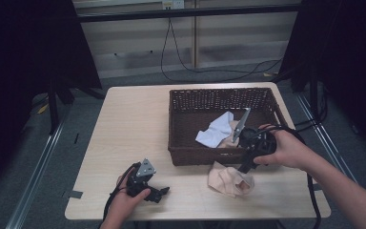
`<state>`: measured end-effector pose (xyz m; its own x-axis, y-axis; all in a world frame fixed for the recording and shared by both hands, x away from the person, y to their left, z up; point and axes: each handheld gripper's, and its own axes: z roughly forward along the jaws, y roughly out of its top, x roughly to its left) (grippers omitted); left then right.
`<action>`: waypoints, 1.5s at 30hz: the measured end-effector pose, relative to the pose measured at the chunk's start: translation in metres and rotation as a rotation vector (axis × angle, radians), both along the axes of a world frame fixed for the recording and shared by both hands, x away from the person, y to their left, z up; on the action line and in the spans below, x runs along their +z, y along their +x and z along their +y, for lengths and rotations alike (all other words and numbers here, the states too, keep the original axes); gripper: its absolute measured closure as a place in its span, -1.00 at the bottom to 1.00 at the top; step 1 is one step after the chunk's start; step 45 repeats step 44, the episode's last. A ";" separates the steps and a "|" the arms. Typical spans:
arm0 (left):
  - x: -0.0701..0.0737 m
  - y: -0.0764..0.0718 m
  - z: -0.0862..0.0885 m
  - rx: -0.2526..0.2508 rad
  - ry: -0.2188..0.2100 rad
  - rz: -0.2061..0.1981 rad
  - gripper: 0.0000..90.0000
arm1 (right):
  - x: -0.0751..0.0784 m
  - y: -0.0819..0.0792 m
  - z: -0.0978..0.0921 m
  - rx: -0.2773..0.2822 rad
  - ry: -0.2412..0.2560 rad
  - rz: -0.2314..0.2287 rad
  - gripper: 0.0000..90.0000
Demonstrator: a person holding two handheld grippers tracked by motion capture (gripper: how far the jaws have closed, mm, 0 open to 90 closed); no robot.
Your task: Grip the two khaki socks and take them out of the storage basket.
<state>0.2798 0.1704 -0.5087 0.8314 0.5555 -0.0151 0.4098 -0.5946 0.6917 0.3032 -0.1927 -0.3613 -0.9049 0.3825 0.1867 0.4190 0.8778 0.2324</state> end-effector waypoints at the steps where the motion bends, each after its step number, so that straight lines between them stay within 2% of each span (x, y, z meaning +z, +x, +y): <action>1: 0.000 0.000 0.000 0.000 0.000 0.000 -1.00 | 0.000 0.000 -0.002 -0.004 0.007 -0.012 0.19; 4: 0.000 0.000 0.000 0.001 -0.005 -0.001 -1.00 | 0.000 -0.002 -0.009 -0.022 0.030 -0.016 0.09; 7: 0.000 0.000 0.000 0.002 -0.005 -0.001 -1.00 | 0.000 -0.006 -0.017 -0.043 0.038 -0.032 -0.14; 14: 0.000 -0.001 0.000 0.002 -0.005 0.000 -1.00 | -0.007 -0.016 -0.038 -0.084 0.057 -0.054 -0.33; 19: 0.000 -0.001 0.000 0.002 -0.005 0.000 -1.00 | -0.016 -0.025 -0.050 -0.083 0.076 -0.062 -0.45; 23: 0.000 -0.001 0.000 0.003 -0.005 0.000 -1.00 | -0.028 -0.031 -0.059 -0.107 0.085 -0.063 -0.50; 24: 0.000 -0.001 0.000 0.003 -0.005 0.000 -1.00 | -0.032 -0.032 -0.060 -0.104 0.077 -0.071 -0.51; 26: 0.000 -0.001 0.000 0.004 -0.005 0.000 -1.00 | -0.038 -0.035 -0.063 -0.109 0.096 -0.080 -0.56; 32: 0.000 -0.001 0.000 0.005 -0.005 0.000 -1.00 | -0.058 -0.046 -0.069 -0.125 0.109 -0.111 -0.63; 36: 0.000 -0.001 0.000 0.005 -0.006 0.000 -1.00 | -0.071 -0.052 -0.073 -0.152 0.147 -0.139 -0.65; 40: 0.000 -0.001 0.000 0.006 -0.006 0.000 -1.00 | -0.085 -0.054 -0.076 -0.179 0.134 -0.147 -0.65; 45: 0.000 -0.001 0.000 0.006 -0.007 0.000 -1.00 | -0.092 -0.056 -0.078 -0.210 0.129 -0.166 -0.65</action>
